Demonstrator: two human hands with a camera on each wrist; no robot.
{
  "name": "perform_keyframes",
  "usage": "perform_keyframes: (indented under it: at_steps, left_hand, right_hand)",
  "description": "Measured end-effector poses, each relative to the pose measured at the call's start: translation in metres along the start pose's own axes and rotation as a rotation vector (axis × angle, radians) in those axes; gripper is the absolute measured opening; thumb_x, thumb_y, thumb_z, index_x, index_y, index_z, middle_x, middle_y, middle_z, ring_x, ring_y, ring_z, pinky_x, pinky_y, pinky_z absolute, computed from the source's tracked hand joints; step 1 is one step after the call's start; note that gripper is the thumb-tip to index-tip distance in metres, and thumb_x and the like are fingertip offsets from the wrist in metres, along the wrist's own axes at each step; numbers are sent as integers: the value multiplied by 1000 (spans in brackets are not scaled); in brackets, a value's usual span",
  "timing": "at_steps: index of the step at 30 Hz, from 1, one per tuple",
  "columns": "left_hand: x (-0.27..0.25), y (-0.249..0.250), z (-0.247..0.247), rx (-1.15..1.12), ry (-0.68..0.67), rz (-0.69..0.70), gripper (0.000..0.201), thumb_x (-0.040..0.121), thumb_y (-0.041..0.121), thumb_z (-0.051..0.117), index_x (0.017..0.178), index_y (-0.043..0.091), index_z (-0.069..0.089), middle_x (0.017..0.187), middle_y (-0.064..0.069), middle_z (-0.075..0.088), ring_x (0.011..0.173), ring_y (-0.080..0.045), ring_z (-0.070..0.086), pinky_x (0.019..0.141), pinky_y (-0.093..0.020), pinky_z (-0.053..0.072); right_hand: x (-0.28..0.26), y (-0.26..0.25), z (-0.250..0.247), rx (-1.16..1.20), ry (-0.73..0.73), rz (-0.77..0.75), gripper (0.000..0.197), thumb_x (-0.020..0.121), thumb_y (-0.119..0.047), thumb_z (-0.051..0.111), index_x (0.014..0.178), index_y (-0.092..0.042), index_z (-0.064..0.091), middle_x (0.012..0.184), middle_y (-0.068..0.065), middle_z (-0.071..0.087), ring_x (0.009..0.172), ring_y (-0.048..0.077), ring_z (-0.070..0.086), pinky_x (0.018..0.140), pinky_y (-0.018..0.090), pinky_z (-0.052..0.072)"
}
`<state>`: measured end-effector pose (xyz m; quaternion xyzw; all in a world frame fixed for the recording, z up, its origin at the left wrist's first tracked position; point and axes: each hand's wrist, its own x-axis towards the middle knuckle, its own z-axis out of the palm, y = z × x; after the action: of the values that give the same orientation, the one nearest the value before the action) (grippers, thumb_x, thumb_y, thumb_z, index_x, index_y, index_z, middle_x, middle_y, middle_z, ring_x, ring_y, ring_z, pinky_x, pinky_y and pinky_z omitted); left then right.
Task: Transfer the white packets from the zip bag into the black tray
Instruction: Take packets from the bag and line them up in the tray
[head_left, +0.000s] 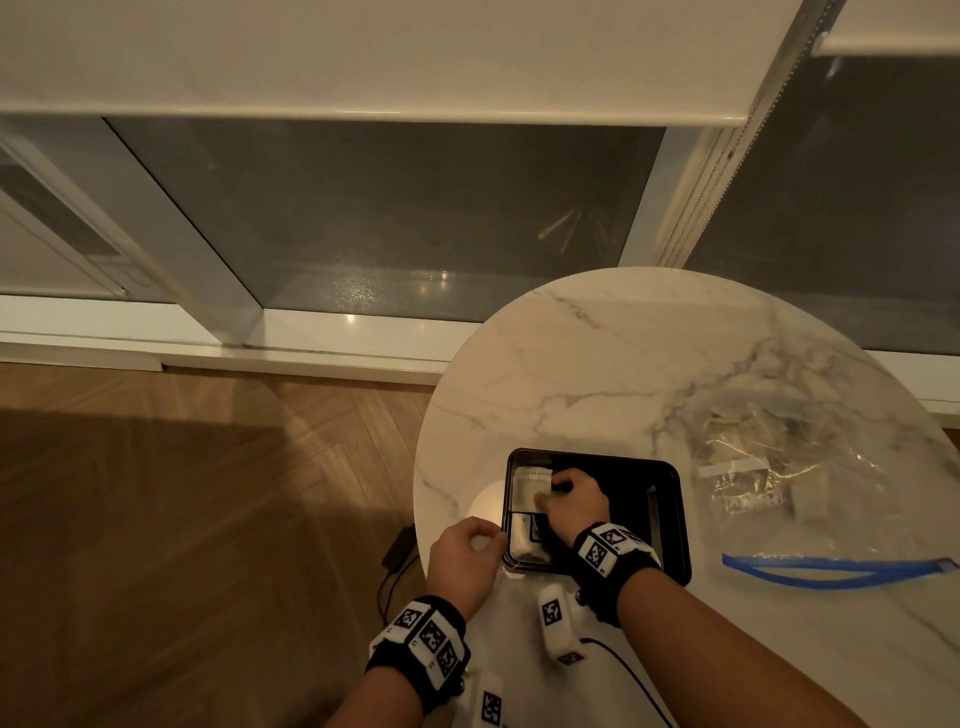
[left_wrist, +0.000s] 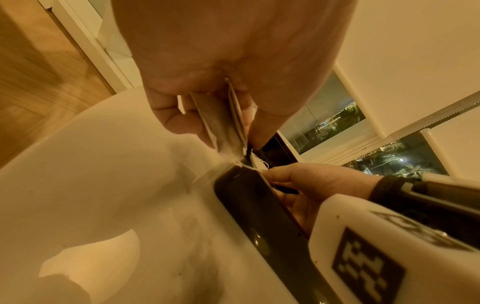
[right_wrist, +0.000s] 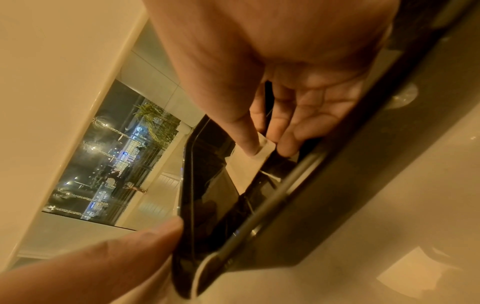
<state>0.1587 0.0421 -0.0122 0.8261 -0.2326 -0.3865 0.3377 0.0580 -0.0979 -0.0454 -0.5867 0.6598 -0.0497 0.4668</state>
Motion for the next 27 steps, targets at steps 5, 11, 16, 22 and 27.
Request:
perform_keyframes:
  at_steps: [5,11,16,22,27]
  left_hand:
    - [-2,1,0,-19,-14,-9,6,89,27,70,83,28,72,83,14,72,78,-12,68,78,-31,57]
    - [-4,3,0,-29,-1,-11,6,88,27,71,82,28,72,82,14,72,77,-10,67,78,-31,56]
    - [-9,6,-6,-107,27,-39,10,91,27,66,84,28,73,84,12,73,82,-12,67,80,-35,57]
    - [-16,21,-22,-393,32,-23,32,96,1,46,101,19,71,86,-1,64,67,-4,58,60,-18,46]
    - [-21,37,-20,-676,-69,-33,47,98,-2,44,127,31,59,122,-7,64,108,-25,67,89,-39,58]
  right_hand:
    - [1,1,-1,-10,-16,-10,26,79,-22,76,103,-24,66,96,2,69,82,18,63,73,26,52]
    - [-2,-2,-5,-13,-30,-5,31,77,-24,79,104,-25,64,97,2,68,84,19,64,77,30,55]
    - [-8,-4,-17,32,-48,-7,33,74,-24,79,101,-26,58,94,0,64,85,19,64,76,29,53]
    - [-35,-11,-29,251,-130,-49,12,83,-20,69,96,-21,66,86,4,70,70,19,65,63,39,59]
    - [-76,-23,-44,464,-475,-178,18,93,-20,67,105,-6,70,85,12,68,69,17,64,57,26,53]
